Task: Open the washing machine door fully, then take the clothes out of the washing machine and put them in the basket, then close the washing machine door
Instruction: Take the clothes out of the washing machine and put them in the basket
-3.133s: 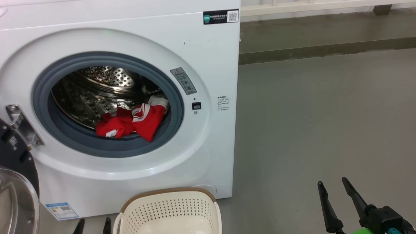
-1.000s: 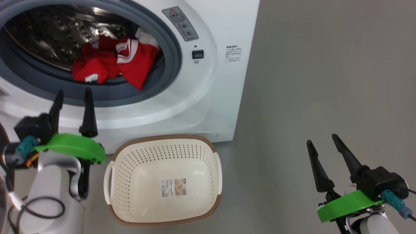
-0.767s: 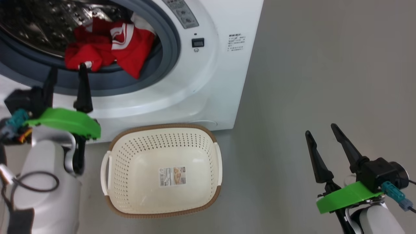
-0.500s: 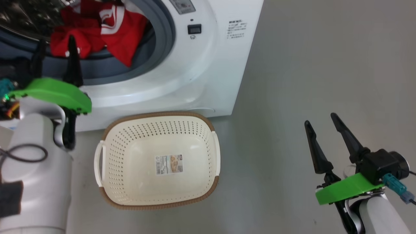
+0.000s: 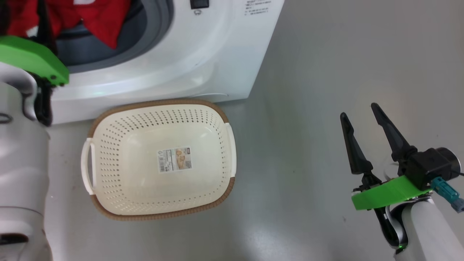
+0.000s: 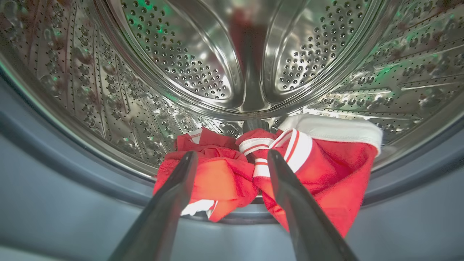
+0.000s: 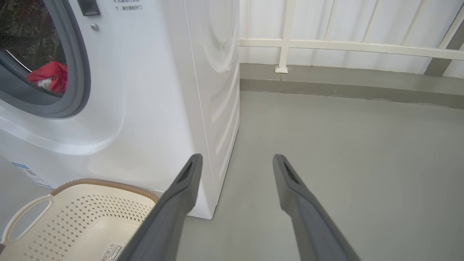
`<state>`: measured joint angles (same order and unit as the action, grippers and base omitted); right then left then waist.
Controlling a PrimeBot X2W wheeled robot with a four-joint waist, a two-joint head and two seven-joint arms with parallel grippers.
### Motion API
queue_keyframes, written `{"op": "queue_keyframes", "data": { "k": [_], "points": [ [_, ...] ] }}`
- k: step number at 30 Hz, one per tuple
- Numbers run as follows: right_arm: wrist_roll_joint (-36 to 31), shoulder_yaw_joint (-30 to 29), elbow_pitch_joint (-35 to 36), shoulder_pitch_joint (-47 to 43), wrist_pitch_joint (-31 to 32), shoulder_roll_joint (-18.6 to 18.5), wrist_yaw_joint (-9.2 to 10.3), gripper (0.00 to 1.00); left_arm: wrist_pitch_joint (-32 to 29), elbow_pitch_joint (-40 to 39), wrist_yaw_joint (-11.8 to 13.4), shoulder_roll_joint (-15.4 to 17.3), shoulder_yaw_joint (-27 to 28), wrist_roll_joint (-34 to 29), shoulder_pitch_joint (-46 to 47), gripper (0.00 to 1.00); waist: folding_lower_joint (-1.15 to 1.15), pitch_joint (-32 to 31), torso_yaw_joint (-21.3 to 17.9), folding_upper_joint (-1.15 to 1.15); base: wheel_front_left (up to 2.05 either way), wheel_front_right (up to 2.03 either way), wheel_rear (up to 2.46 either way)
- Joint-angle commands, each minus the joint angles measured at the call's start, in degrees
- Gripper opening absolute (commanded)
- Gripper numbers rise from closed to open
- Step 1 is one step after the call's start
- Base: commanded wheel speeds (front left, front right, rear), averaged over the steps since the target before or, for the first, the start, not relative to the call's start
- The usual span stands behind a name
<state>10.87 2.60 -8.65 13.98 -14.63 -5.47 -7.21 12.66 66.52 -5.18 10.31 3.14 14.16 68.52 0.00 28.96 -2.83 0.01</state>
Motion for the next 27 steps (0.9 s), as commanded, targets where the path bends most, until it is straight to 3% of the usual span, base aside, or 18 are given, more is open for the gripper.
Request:
{"op": "queue_keyframes", "data": {
  "k": [1, 13, 22, 25, 27],
  "points": [
    [-0.4, 1.3, 1.5, 0.4, -0.4, -0.4, -0.28, 1.0, -0.1, -0.7, 0.5, 3.2, 0.4, -0.4, 1.0, 1.0, 0.0, 1.7, -1.1, -0.01, 0.0, 0.0, 0.0],
    [-0.1, 2.0, 1.0, 2.2, -0.4, 0.5, -0.28, 1.0, -4.3, 5.0, 4.4, 5.9, -2.4, -2.6, 7.7, 1.0, 0.0, 5.7, -2.7, -0.01, 0.0, 0.0, 0.0],
    [0.2, 2.3, 1.2, 3.1, -0.4, 1.0, -0.28, 1.0, -6.9, 6.4, 10.5, 8.4, -5.9, -6.1, 8.9, 1.0, 0.0, 7.7, -3.6, -0.01, 0.0, 0.0, 0.0],
    [0.3, 2.4, 1.1, 3.1, -0.4, 1.1, -0.28, 1.0, -6.8, 6.6, 11.7, 8.4, -7.1, -7.0, 8.6, 0.05, 0.0, 7.8, -3.6, -0.01, 0.0, 0.0, 0.0],
    [0.2, 2.6, 0.9, 3.1, -0.4, 1.2, -0.28, 1.0, -5.9, 6.7, 12.0, 8.3, -7.4, -7.1, 8.5, 0.0, 0.0, 7.7, -3.5, -0.01, 0.0, 0.0, 0.0]
  ]
}}
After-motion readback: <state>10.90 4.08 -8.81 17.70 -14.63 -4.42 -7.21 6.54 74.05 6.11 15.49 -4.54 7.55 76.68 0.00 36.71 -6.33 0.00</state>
